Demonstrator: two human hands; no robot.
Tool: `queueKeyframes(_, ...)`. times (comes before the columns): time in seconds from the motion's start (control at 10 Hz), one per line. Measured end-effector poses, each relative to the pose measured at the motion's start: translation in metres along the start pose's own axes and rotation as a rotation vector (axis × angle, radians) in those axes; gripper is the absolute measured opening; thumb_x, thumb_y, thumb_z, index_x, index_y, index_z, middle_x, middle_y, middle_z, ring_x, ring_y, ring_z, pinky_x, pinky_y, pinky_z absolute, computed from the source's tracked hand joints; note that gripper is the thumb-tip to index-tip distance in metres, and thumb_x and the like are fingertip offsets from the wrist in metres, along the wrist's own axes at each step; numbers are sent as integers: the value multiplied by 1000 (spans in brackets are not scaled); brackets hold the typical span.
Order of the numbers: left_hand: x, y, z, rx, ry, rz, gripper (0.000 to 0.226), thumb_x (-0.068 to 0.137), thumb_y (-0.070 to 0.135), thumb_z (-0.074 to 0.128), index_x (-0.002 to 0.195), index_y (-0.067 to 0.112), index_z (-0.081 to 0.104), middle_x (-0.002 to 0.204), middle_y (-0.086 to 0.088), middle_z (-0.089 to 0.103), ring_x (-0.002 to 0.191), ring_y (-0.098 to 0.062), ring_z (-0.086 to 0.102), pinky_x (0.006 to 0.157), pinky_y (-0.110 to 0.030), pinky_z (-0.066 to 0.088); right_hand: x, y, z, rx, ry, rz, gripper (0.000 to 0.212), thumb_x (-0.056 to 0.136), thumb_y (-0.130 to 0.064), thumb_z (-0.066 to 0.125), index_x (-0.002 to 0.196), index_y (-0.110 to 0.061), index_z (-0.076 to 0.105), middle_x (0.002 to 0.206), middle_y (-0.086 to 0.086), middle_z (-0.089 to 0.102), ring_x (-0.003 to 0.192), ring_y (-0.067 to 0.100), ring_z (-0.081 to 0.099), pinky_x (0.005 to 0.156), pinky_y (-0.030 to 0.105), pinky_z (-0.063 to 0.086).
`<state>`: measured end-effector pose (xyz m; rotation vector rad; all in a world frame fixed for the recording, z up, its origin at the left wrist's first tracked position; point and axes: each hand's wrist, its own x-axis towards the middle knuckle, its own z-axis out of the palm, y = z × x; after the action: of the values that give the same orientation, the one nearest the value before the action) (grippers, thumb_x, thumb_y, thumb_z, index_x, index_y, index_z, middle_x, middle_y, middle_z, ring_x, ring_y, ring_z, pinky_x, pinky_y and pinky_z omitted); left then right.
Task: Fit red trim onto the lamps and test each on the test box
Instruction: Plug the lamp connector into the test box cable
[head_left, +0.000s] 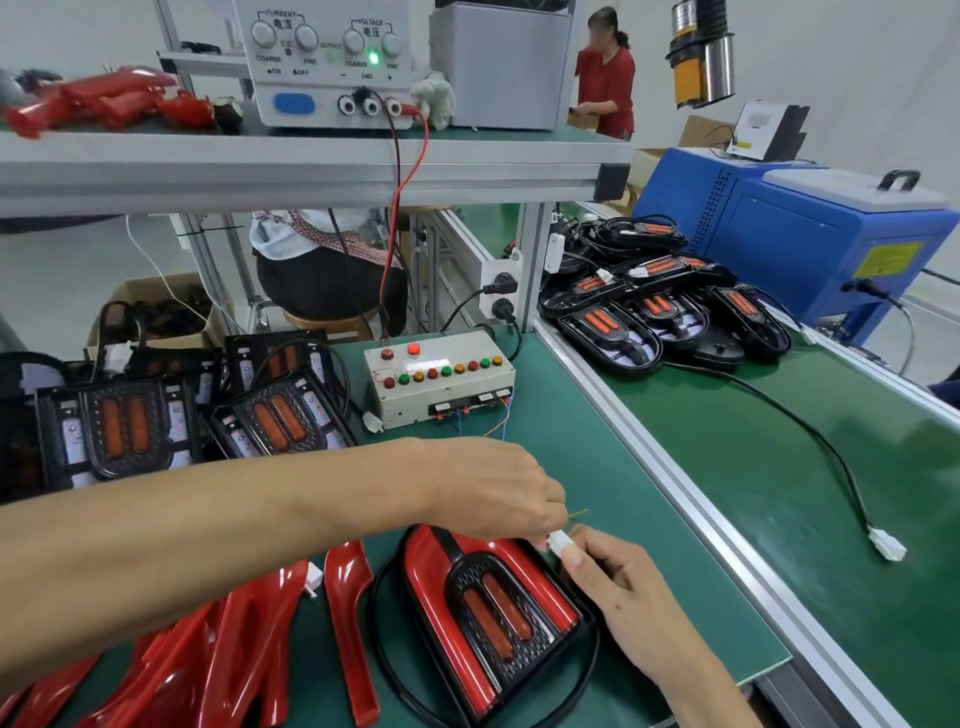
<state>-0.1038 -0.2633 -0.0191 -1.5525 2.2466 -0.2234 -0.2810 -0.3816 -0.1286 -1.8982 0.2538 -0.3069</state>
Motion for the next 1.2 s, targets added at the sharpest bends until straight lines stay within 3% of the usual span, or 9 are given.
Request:
queueKeyframes(0.2, 1, 5, -1, -168, -25, -86, 34, 112, 31, 34, 111, 8, 59, 106, -6, 59, 92, -26, 58, 76, -39, 46, -3, -4, 2, 13, 18, 1, 60, 93, -69, 57, 72, -14, 45, 70, 5, 34, 68, 27, 28, 63, 32, 25)
queueKeyframes(0.4, -2, 7, 0, -171, -11, -106, 32, 112, 27, 35, 110, 6, 59, 105, -8, 59, 90, -27, 58, 75, -40, 47, -4, -7, 2, -7, 5, 0, 60, 94, -66, 56, 72, -11, 47, 70, 12, 37, 68, 20, 33, 65, 35, 29)
queueKeyframes(0.6, -3, 5, 6, -156, 17, -132, 21, 109, 19, 41, 107, 8, 59, 101, -6, 60, 86, -26, 60, 74, -42, 51, 0, -11, 5, -38, 55, 40, 60, 90, -73, 52, 72, -16, 48, 68, 0, 35, 65, 18, 29, 60, 27, 27)
queueKeyframes(0.7, -5, -2, 13, -187, 61, -230, 23, 108, 24, 46, 122, 12, 60, 119, -4, 62, 107, -25, 61, 87, -43, 52, 11, -11, 7, -149, 126, 13, 53, 93, -71, 47, 77, -22, 59, 83, -15, 58, 70, 6, 48, 65, 17, 37)
queueKeyframes(0.8, -27, -7, 19, -317, 130, -413, 42, 107, 33, 48, 144, 14, 51, 154, -3, 47, 141, -22, 43, 114, -40, 39, 26, -6, 2, -468, 87, 8, 47, 96, -64, 45, 76, -23, 59, 138, -32, 50, 110, -7, 55, 84, 18, 42)
queueKeyframes(0.9, -63, 2, 18, -358, 216, -609, 36, 108, 36, 44, 134, 19, 61, 145, 2, 53, 136, -18, 48, 111, -34, 40, 38, -4, -1, -788, -38, 30, 40, 103, -59, 40, 93, -26, 61, 145, -31, 43, 130, 1, 46, 98, 32, 47)
queueKeyframes(1.0, -96, 28, 8, -361, 228, -823, 34, 107, 45, 34, 107, 24, 62, 106, 10, 55, 107, -13, 58, 94, -31, 47, 39, -6, 2, -885, -36, 31, 35, 104, -55, 40, 95, -24, 56, 109, -12, 51, 99, 14, 55, 82, 34, 50)
queueKeyframes(1.1, -121, 70, -1, -517, 249, -953, 37, 102, 55, 37, 86, 28, 57, 84, 15, 50, 83, -2, 51, 81, -26, 45, 20, -4, 0, -891, 66, 89, 37, 101, -58, 44, 82, -27, 49, 85, -9, 44, 76, 14, 48, 69, 33, 46)
queueKeyframes(1.2, -132, 109, -2, -735, 202, -1015, 39, 97, 63, 43, 75, 33, 52, 77, 18, 54, 78, 4, 51, 72, -17, 39, -4, -4, -2, -888, 186, 154, 42, 97, -62, 48, 76, -26, 49, 79, -7, 46, 70, 16, 52, 63, 35, 45)
